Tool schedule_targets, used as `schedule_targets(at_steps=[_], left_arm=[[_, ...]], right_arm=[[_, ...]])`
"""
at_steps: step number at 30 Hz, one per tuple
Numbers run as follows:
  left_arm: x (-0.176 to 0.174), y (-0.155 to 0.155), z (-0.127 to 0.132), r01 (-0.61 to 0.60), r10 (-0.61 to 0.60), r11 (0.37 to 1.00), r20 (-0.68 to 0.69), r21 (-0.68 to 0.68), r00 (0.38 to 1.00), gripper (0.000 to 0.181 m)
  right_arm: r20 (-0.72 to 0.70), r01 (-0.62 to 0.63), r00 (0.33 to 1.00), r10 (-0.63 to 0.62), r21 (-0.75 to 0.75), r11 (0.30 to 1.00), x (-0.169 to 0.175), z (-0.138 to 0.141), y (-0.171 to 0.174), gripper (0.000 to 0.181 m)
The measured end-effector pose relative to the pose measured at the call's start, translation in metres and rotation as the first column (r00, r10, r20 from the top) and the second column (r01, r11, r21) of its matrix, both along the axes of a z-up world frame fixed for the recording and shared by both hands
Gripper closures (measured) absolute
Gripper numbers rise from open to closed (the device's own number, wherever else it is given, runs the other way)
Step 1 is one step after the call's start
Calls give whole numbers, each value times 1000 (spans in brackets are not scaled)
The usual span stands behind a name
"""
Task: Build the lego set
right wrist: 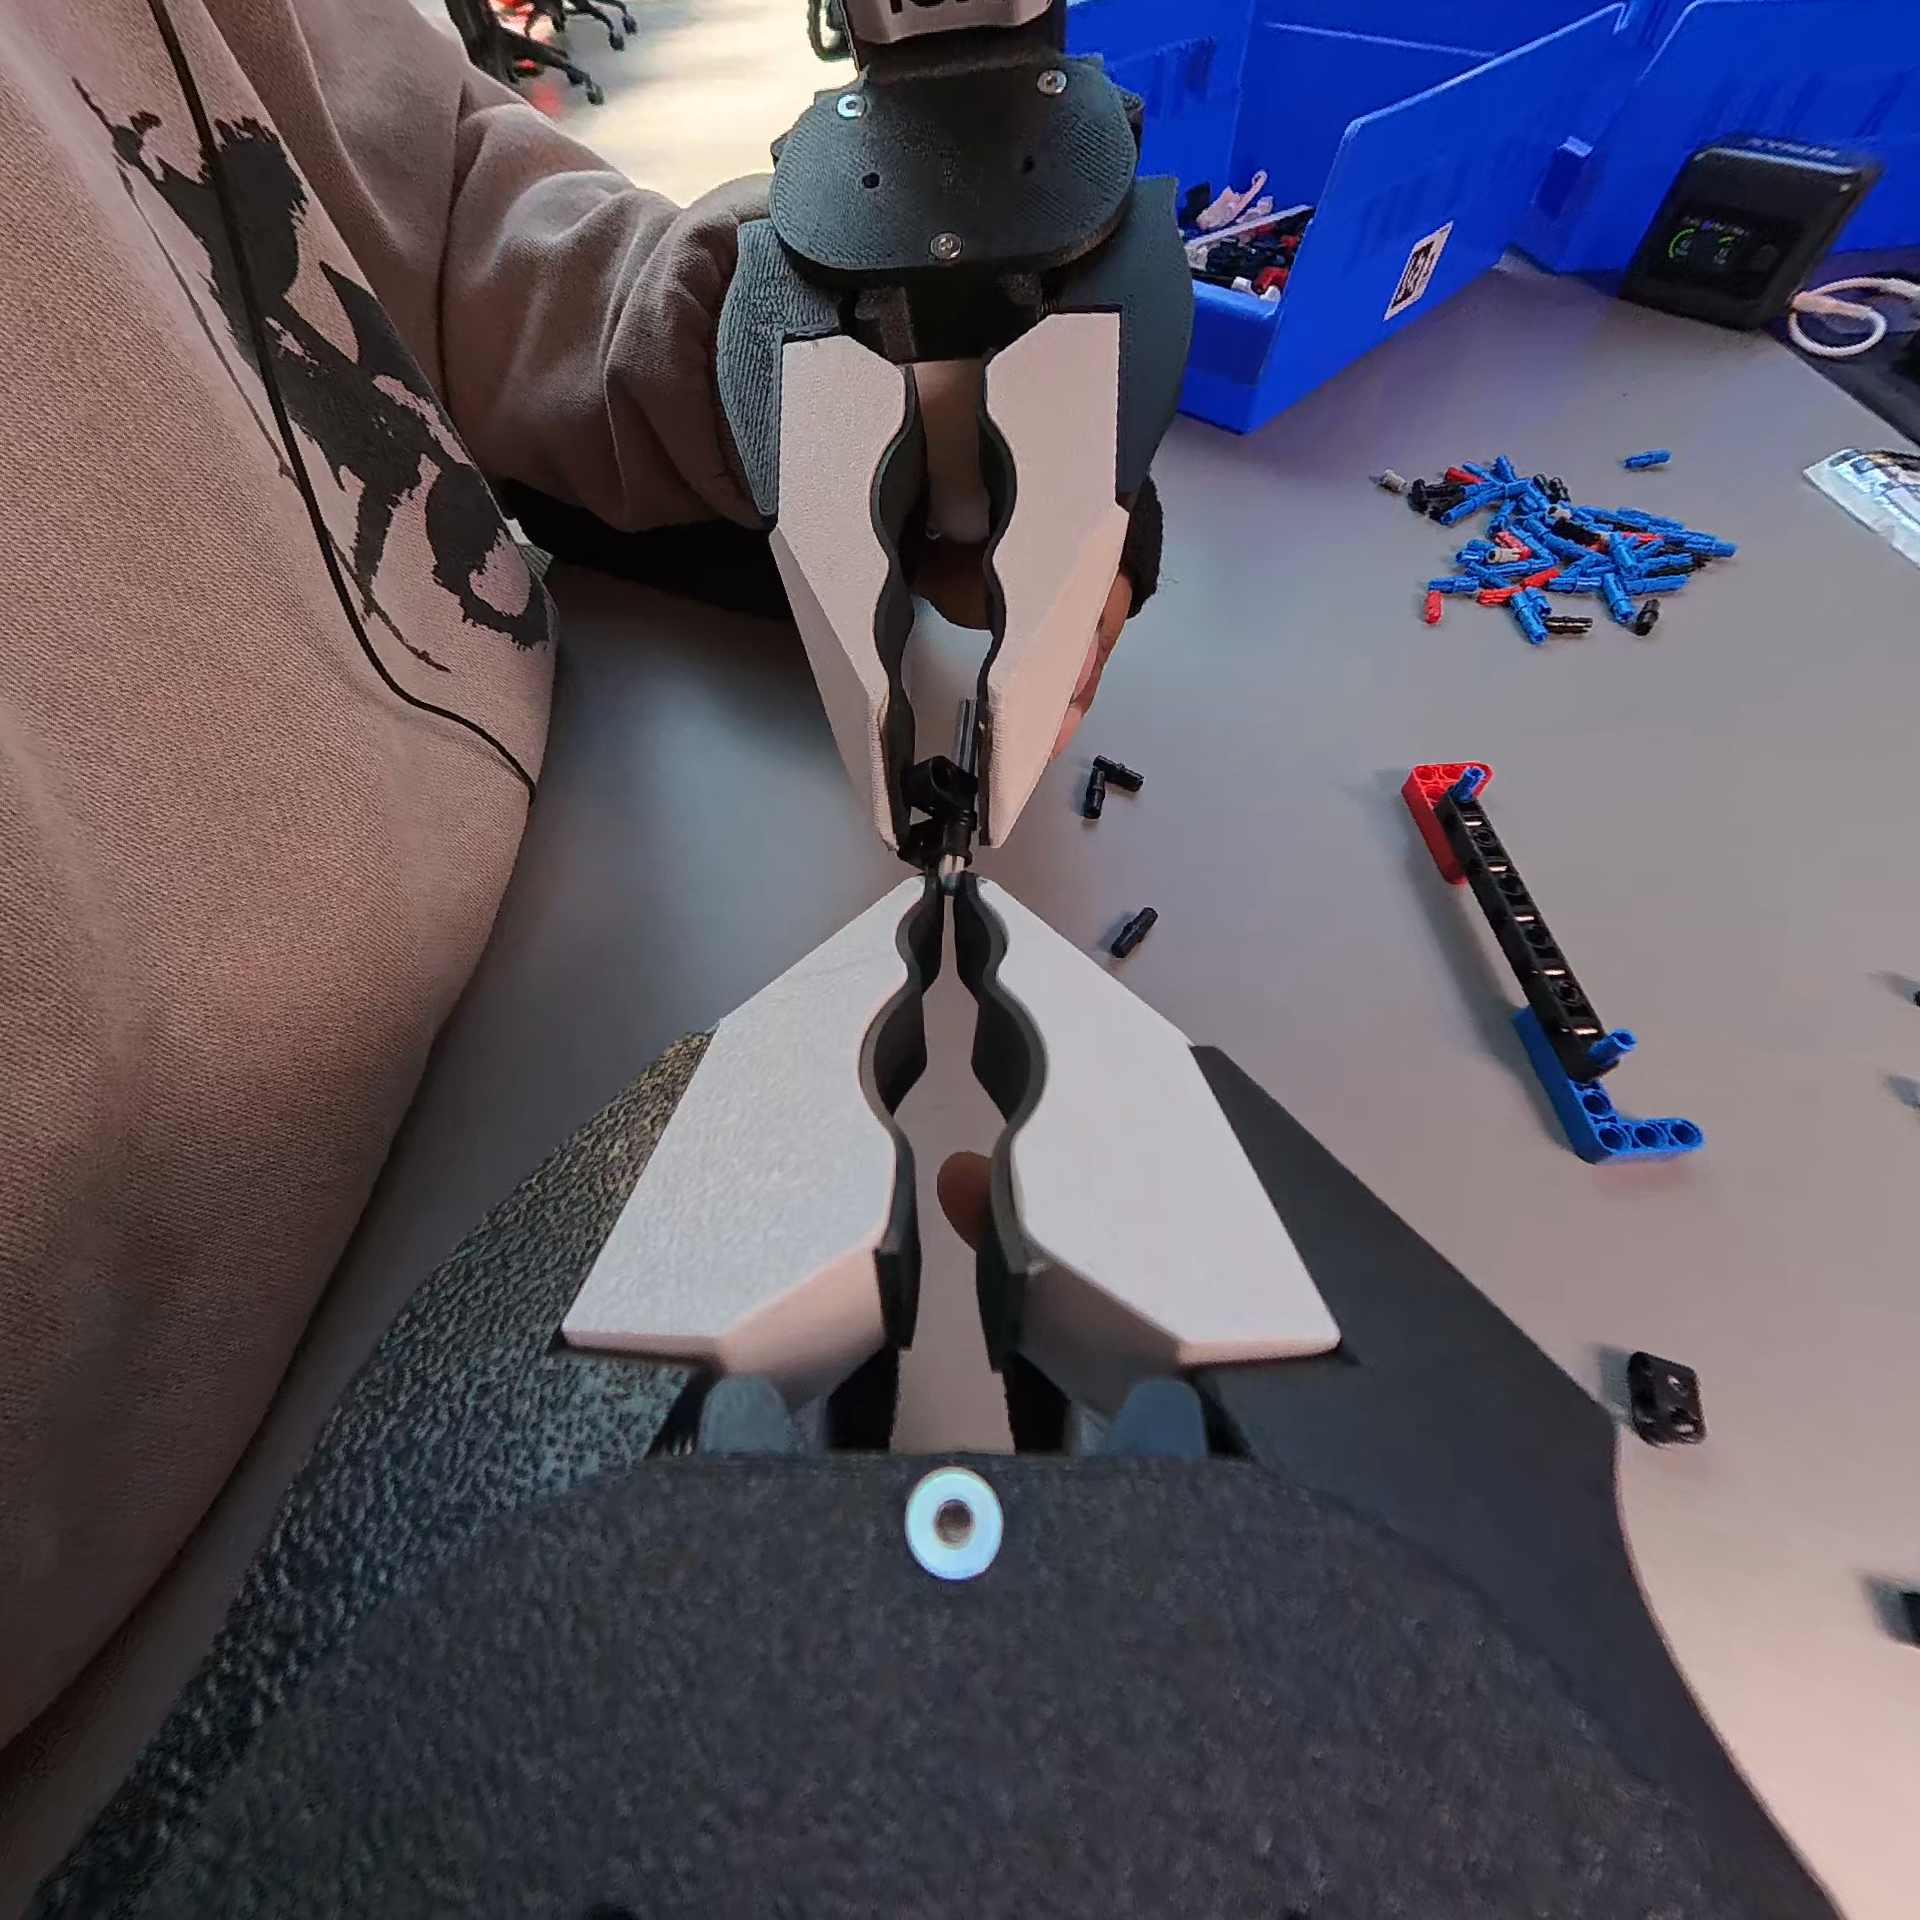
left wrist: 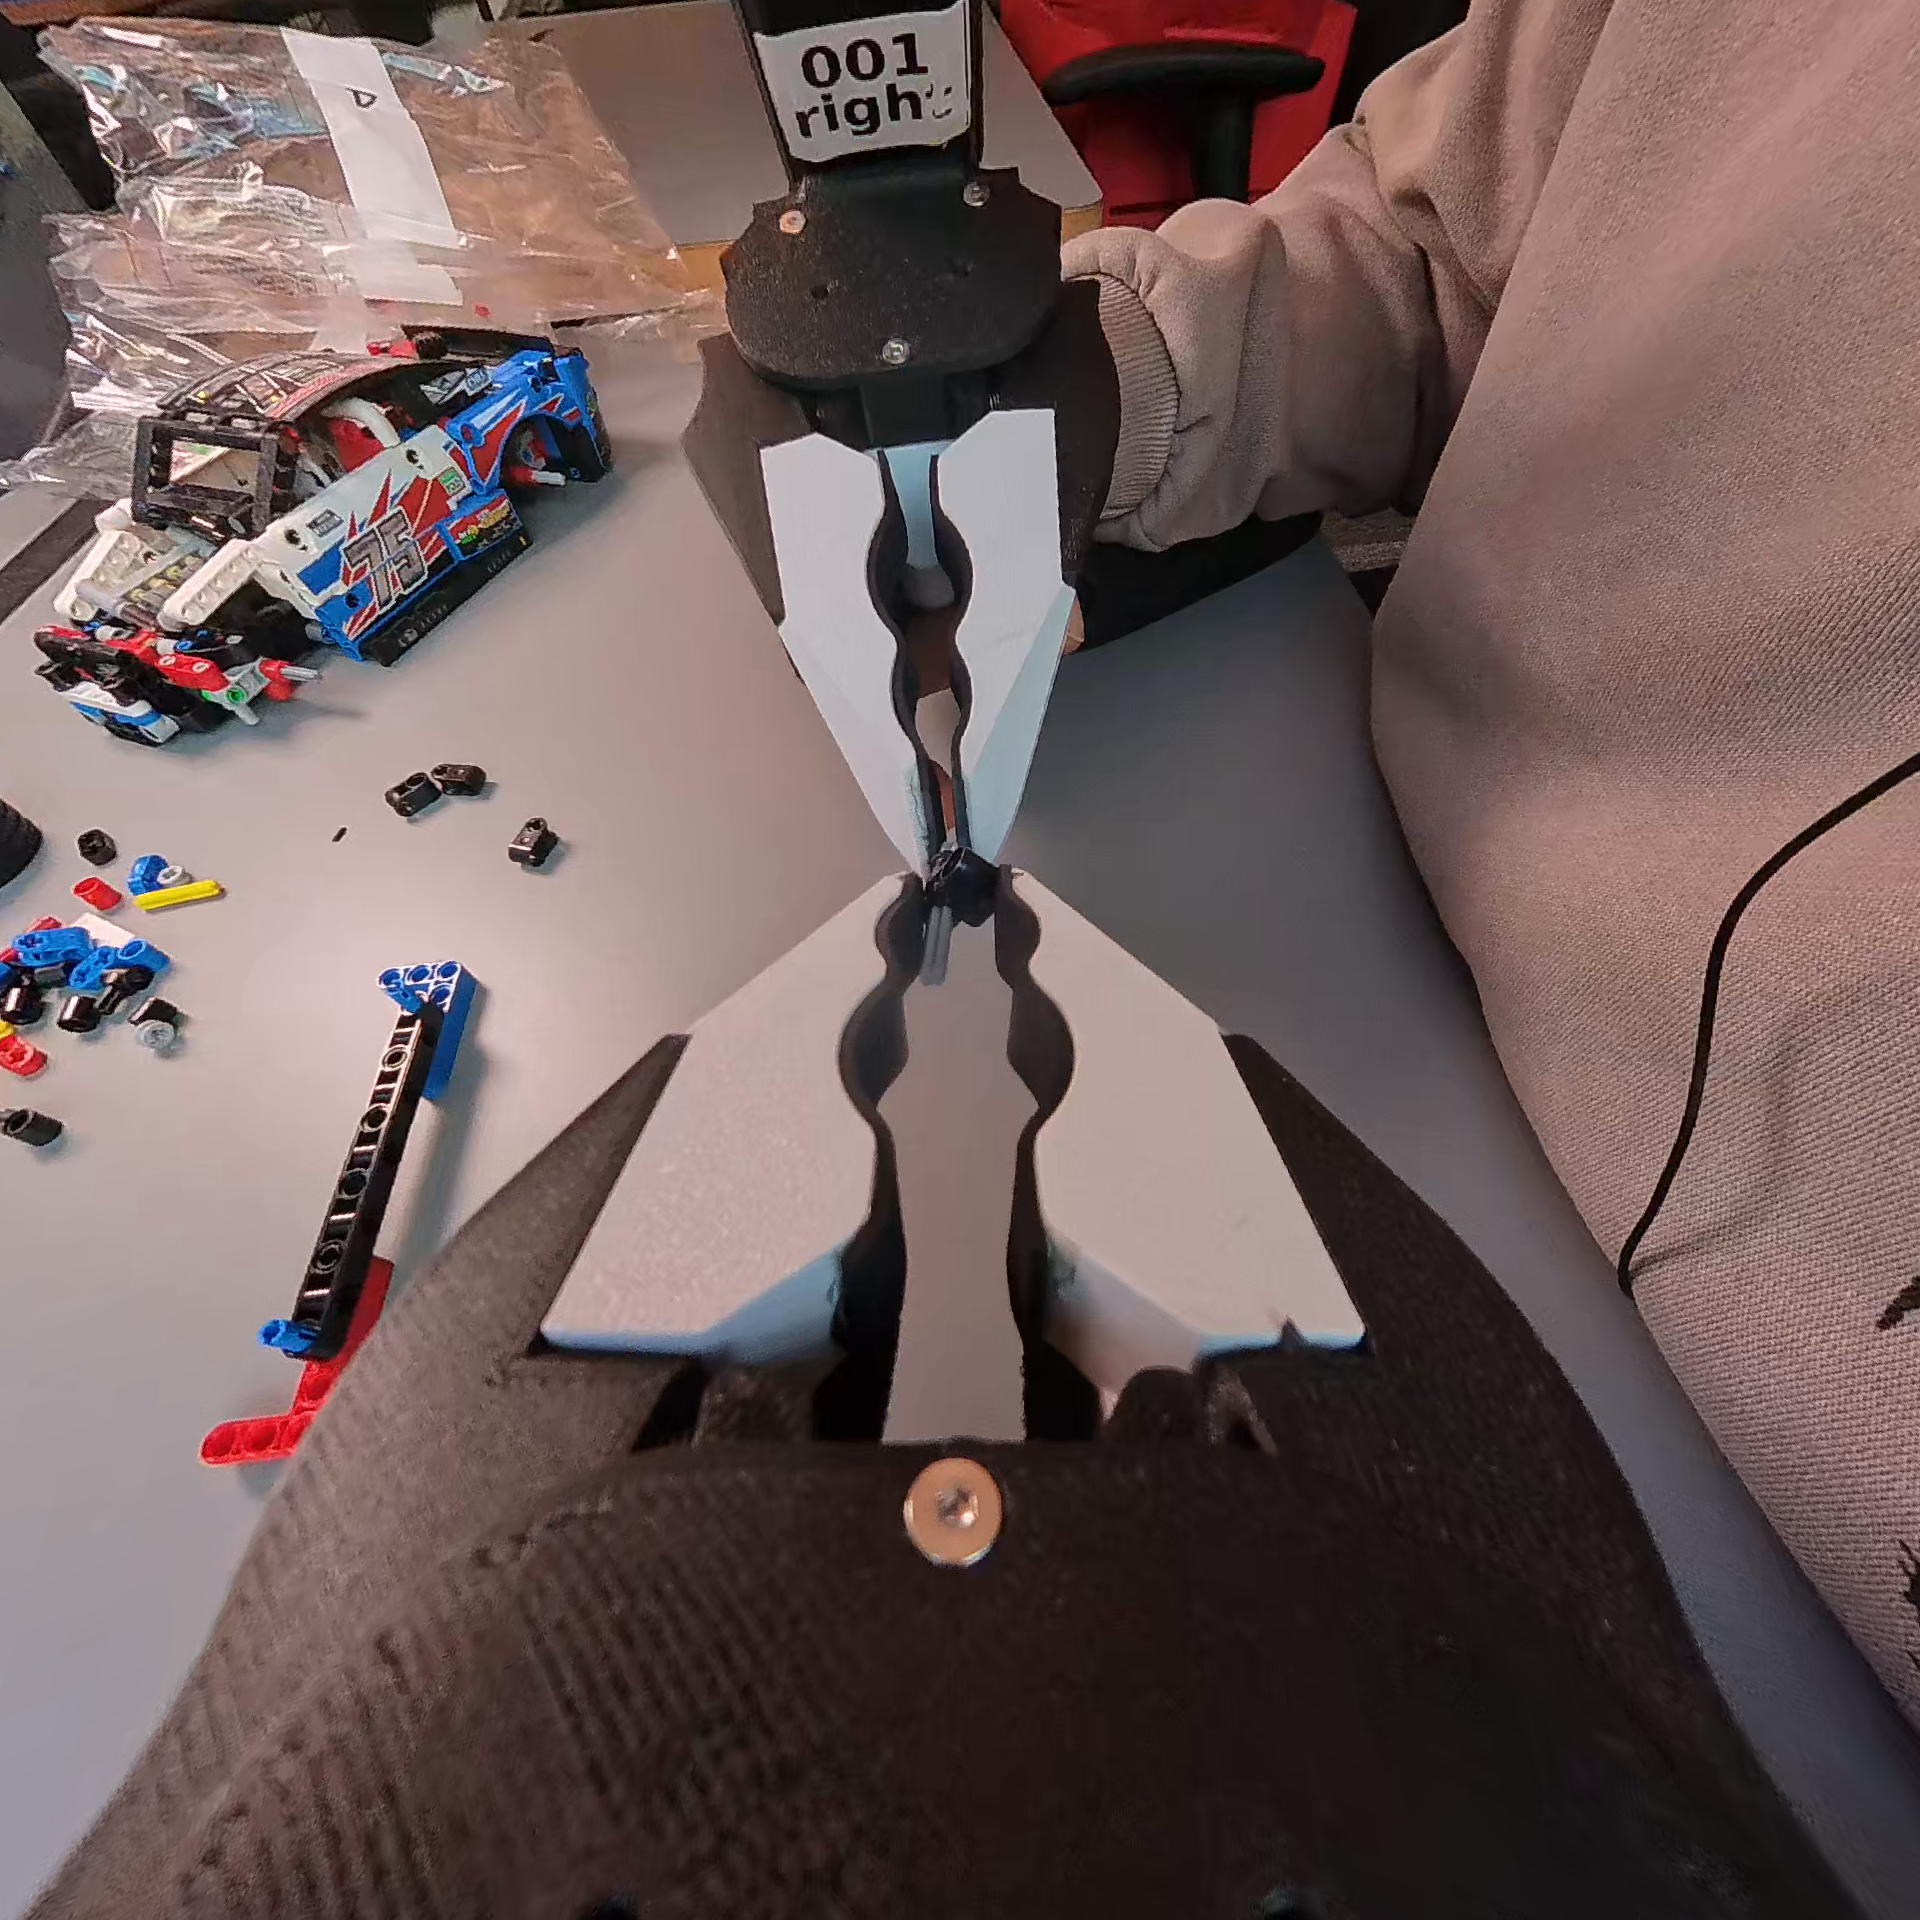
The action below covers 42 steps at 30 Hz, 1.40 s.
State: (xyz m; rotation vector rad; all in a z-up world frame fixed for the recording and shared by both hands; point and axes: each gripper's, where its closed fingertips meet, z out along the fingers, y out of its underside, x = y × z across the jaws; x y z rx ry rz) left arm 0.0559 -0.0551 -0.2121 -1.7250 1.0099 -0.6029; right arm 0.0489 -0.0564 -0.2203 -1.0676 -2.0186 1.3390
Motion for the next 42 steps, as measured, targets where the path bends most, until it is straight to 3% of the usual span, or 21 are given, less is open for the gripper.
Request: schedule_targets(at_steps=[9,11,13,16,19,27,29,36,42], left_arm=[[-2,-2,-1,-1,1,1000,0,-15,1000,169],[-15,0,-2,-46,45,999,-10,-23,999,170],[-26,-1,9,-65,72,996,116,-60,991,170],[-5,1,5,-34,39,998,81,-58,996,170],[-12,9,12,-69,87,992,173,-107,981,171],[-11,12,31,-40,108,983,383,-179,917,171],[-9,12,30,-41,108,982,379,-182,919,171],[-7,14,18,-75,131,978,290,-193,948,170],[-10,8,4,-77,80,995,56,-67,995,161]], right_arm=[[5,-3,1000,3,-15,1000,1,0,0,180],[37,14,999,-15,27,1000,5,-9,9,181],[6,42,999,-41,-56,998,6,1,17,181],[-90,61,994,-59,20,998,-13,16,6,181],[-115,81,990,-80,3,997,-11,22,16,165],[-170,102,981,-93,46,994,-11,26,13,169],[-179,107,979,-93,66,992,-12,27,12,179],[-126,124,987,-101,193,973,-12,13,15,180],[-44,58,998,-52,145,988,-9,1,9,180]])
